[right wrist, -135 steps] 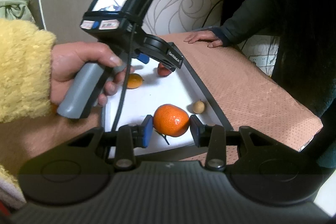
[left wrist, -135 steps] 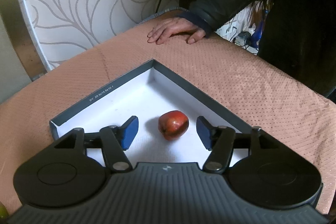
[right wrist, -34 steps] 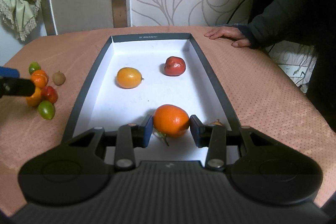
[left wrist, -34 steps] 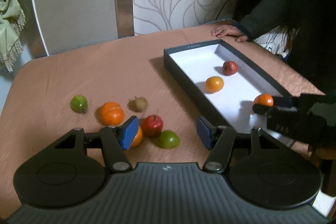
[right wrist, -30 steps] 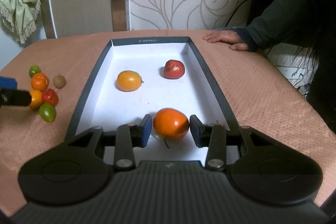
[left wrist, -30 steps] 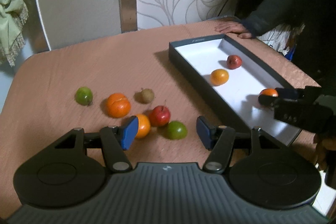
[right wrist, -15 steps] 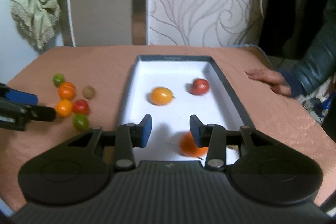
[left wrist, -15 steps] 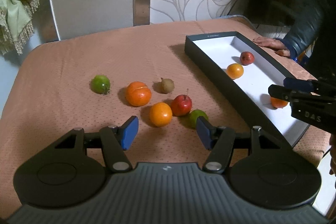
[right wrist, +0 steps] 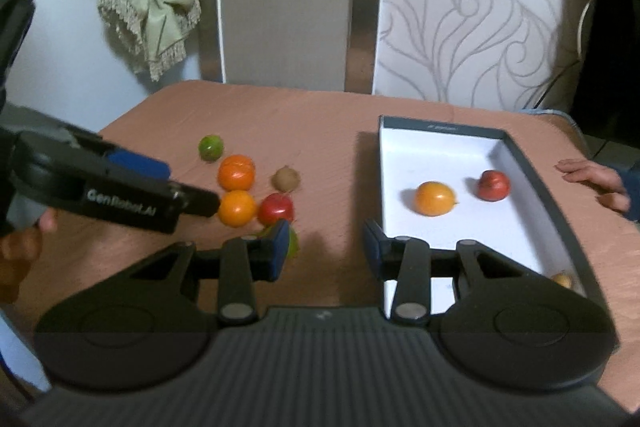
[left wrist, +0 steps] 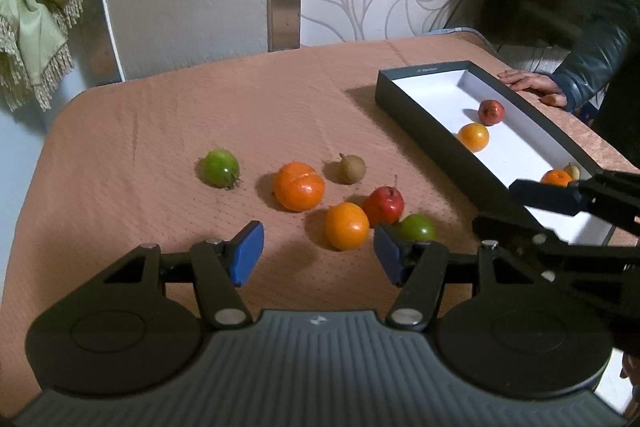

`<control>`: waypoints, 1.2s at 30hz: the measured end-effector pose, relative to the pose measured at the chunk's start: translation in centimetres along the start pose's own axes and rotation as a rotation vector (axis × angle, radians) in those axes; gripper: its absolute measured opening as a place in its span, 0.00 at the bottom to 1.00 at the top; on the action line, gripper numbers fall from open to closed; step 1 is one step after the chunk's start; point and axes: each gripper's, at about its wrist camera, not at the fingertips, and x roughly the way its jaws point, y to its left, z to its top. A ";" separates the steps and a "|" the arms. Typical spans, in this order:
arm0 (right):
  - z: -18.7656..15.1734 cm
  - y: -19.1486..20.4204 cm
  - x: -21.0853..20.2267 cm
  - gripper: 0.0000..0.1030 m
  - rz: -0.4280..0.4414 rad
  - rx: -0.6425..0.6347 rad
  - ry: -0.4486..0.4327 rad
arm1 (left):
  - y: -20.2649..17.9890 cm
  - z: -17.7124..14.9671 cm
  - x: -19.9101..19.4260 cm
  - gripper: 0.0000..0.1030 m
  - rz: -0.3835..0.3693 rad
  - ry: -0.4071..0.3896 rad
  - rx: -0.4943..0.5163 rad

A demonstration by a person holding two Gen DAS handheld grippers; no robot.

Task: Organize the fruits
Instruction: 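Move both grippers back toward the remaining fruit cluster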

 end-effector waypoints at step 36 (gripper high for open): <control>-0.1 2.0 4.0 0.27 -0.014 -0.024 0.141 | 0.5 0.1 2.9 0.65 -0.089 0.034 0.075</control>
